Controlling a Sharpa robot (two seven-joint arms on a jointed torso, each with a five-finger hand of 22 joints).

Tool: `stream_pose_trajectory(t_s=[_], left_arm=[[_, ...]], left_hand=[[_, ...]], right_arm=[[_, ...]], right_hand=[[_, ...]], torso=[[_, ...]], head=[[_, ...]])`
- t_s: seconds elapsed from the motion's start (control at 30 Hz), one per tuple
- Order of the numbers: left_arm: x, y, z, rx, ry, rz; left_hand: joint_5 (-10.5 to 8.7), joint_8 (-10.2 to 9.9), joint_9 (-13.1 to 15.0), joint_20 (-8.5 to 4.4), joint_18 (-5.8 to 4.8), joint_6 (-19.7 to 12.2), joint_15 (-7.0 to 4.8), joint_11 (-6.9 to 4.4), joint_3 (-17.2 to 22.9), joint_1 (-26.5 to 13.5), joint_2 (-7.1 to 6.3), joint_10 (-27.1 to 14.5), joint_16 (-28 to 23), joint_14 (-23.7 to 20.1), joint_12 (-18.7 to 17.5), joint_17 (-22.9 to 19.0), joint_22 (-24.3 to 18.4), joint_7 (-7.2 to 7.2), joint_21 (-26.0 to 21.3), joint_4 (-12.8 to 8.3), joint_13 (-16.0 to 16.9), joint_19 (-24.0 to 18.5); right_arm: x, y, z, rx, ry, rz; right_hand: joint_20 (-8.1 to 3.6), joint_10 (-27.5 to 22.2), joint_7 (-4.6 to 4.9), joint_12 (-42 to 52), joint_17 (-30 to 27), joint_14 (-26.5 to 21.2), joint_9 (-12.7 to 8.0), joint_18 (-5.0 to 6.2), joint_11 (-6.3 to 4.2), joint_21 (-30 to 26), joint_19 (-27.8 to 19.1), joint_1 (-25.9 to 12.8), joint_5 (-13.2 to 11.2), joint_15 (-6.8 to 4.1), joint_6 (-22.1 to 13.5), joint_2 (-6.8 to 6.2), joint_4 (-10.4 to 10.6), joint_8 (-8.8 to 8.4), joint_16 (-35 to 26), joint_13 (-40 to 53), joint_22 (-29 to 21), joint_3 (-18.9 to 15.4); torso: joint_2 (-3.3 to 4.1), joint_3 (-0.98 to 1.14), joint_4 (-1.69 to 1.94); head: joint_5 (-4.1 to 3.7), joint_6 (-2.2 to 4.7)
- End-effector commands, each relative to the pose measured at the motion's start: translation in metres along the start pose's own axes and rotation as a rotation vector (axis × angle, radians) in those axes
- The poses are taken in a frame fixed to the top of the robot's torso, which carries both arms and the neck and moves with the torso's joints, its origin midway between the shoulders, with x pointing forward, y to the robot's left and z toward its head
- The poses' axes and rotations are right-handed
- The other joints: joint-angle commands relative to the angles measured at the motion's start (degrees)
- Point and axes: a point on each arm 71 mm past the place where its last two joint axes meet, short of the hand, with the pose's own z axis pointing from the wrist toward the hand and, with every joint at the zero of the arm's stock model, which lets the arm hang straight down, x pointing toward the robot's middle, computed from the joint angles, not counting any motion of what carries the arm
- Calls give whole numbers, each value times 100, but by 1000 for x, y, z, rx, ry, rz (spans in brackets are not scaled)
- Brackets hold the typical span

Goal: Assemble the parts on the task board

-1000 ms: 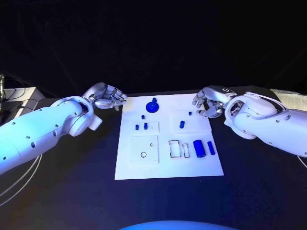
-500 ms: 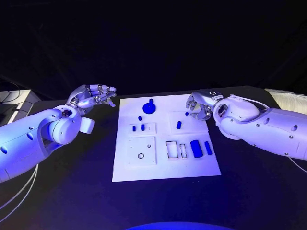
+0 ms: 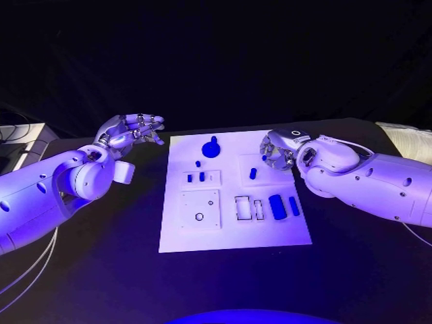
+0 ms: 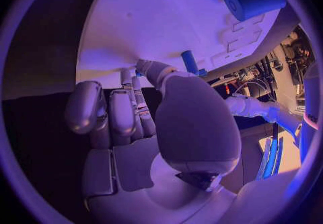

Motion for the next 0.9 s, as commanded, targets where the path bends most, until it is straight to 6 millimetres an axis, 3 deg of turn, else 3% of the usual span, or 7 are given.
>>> stream_pose_trajectory(t_s=[0.03, 0.33, 0.37, 0.4, 0.77, 0.9], left_arm=[[1, -2, 0, 20, 8, -24], [-1, -1, 0, 15, -1, -20], [-2, -1, 0, 14, -2, -20], [-2, -1, 0, 13, -2, -20], [-3, -1, -1, 7, -4, -18], [-3, -1, -1, 5, -4, -15]], left_hand=[[4, 40, -2, 16, 76, -19, 26, 19, -31, 60, -17, 38, -28, 18, -20, -9, -5, 19, -20, 4, -6, 38], [4, 42, -5, 13, 76, -22, 26, 22, -33, 87, -8, 42, -41, 28, -29, -11, -15, 25, -30, -7, -16, 57], [4, 42, -5, 13, 76, -22, 26, 22, -33, 87, -8, 42, -41, 28, -29, -11, -15, 25, -30, -7, -16, 57], [5, 45, -6, 12, 75, -20, 26, 22, -33, 97, -2, 44, -46, 32, -32, -11, -18, 26, -33, -11, -20, 64], [5, 52, -7, 7, 75, -14, 24, 23, -34, 128, 10, 49, -61, 39, -41, -13, -24, 28, -39, -27, -31, 80], [5, 54, -8, 5, 75, -14, 24, 23, -36, 137, 12, 50, -66, 41, -44, -13, -26, 28, -41, -32, -34, 84]], right_arm=[[14, 6, -2, -18, 62, -5], [13, 13, -3, -38, 55, 11], [13, 13, -3, -39, 54, 12], [13, 13, -3, -39, 53, 12], [13, 14, -3, -33, 46, 3], [12, 15, -2, -23, 31, -9]], right_hand=[[10, 63, -10, 17, 26, 209, 10, -93, -14, 58, 55, 5, 28, 19, 62, 61, 19, 2, 52, -8, 36, 28], [-16, 297, -80, 74, 167, 226, 79, -145, -85, 424, 116, 51, 87, -33, 270, 169, 22, 103, 244, 26, 294, 137], [-36, 380, -108, 83, 188, 226, 107, -156, -114, 504, 125, 120, -166, -62, 344, 239, -15, 143, 285, 42, 356, 232], [-46, 426, -118, 92, 203, 227, 122, -166, -131, 573, 136, 146, -191, -69, 386, 275, -32, 166, 308, 53, 403, 278], [-70, 524, -143, 88, 227, 225, 173, -194, -163, 739, 159, 166, -201, -92, 481, 352, -76, 225, 362, 83, 524, 369], [-86, 594, -146, 80, 241, 222, 217, -209, -179, 838, 170, 226, -242, -109, 513, 458, -157, 261, 399, 109, 599, 459]], torso=[[-2, 4, -3], [-11, 1, -7], [-12, 0, -5], [-13, -1, -4], [-11, -4, -12], [-10, -5, -7]], head=[[12, -19], [23, -41], [22, -45], [21, -46], [27, -44], [16, -43]])
